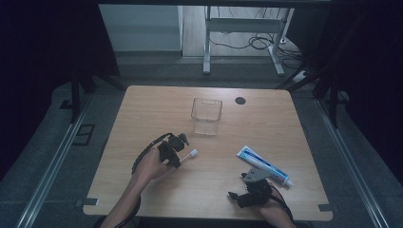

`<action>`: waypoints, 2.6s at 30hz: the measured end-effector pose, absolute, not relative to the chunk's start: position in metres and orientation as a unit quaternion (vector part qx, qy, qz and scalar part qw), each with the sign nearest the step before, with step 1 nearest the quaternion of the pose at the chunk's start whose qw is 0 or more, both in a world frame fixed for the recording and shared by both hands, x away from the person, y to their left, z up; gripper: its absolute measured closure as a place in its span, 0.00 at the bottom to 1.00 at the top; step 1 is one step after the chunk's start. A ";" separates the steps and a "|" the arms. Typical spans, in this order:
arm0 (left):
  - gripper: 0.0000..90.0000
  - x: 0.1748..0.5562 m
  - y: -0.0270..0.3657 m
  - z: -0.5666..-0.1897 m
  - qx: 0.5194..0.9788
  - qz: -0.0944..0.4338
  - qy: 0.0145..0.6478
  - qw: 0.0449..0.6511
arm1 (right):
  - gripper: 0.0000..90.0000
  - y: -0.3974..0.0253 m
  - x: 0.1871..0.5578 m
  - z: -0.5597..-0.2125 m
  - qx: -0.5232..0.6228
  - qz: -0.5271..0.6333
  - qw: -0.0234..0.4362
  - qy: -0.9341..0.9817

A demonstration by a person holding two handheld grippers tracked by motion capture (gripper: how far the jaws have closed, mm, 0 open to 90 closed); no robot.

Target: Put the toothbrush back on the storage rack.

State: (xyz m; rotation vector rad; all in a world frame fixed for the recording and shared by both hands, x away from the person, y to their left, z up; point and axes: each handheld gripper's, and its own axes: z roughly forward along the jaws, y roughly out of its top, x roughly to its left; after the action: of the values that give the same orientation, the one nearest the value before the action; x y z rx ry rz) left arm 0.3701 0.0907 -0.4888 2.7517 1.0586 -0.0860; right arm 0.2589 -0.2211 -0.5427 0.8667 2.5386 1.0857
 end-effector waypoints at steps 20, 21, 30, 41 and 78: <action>0.93 0.371 0.089 -0.473 0.925 -0.019 0.357 0.126 | 0.13 -0.221 0.259 -0.543 0.297 0.372 0.123 0.871; 0.93 0.371 0.089 -0.471 0.925 -0.019 0.357 0.125 | 0.13 -0.221 0.259 -0.543 0.297 0.372 0.123 0.871; 0.93 0.373 0.088 -0.459 0.927 -0.007 0.351 0.132 | 0.13 -0.221 0.259 -0.543 0.297 0.372 0.123 0.871; 0.93 0.376 0.087 -0.446 0.927 0.007 0.347 0.140 | 0.13 -0.221 0.259 -0.543 0.297 0.372 0.123 0.871; 0.93 0.383 0.088 -0.408 0.914 0.059 0.353 0.193 | 0.13 -0.221 0.259 -0.543 0.297 0.372 0.124 0.871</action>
State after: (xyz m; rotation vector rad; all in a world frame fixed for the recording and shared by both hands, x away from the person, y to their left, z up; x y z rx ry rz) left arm 0.3827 0.0884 -0.4078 2.5640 0.9895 0.1664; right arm 0.2589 -0.2212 -0.5426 0.8661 2.5393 1.0845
